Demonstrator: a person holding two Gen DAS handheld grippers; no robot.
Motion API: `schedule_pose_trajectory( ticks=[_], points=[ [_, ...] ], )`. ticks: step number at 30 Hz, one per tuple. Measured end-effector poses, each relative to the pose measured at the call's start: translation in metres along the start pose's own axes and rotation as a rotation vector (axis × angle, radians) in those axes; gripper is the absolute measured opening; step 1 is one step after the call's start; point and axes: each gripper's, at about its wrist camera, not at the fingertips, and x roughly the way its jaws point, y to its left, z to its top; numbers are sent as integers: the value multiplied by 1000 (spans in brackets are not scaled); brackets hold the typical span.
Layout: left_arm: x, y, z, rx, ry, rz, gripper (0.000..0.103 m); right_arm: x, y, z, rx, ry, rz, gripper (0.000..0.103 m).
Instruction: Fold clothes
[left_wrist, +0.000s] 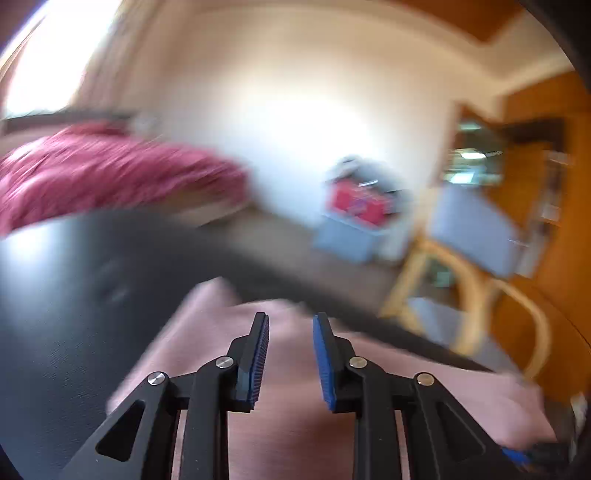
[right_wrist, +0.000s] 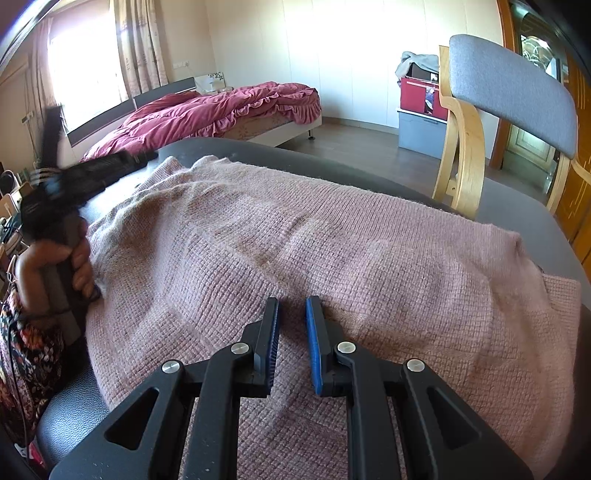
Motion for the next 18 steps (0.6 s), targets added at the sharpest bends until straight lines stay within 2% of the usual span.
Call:
schedule_pose_trajectory(
  ticks=[2,6,8,10,11,14,18],
  points=[
    [7,-29,-11,137,56,-13,26,0,0,0,0,0,0,14],
    [39,-24,-18,188,216,104,26,1,-1,0,2,1,3,14],
    [59,18,-17,34,333,155,28,1,-1,1,3,1,4,14],
    [60,45,-15,-90,350,95,25,1,-1,1,3,1,5,14],
    [61,49,-14,-95,351,91,25,1,-1,1,3,1,6,14],
    [63,38,-14,-21,346,130,26,1,-1,0,2,1,5,14],
    [63,46,-13,-53,340,99,26,-11,-12,2,58,-38,60,14]
  ],
)
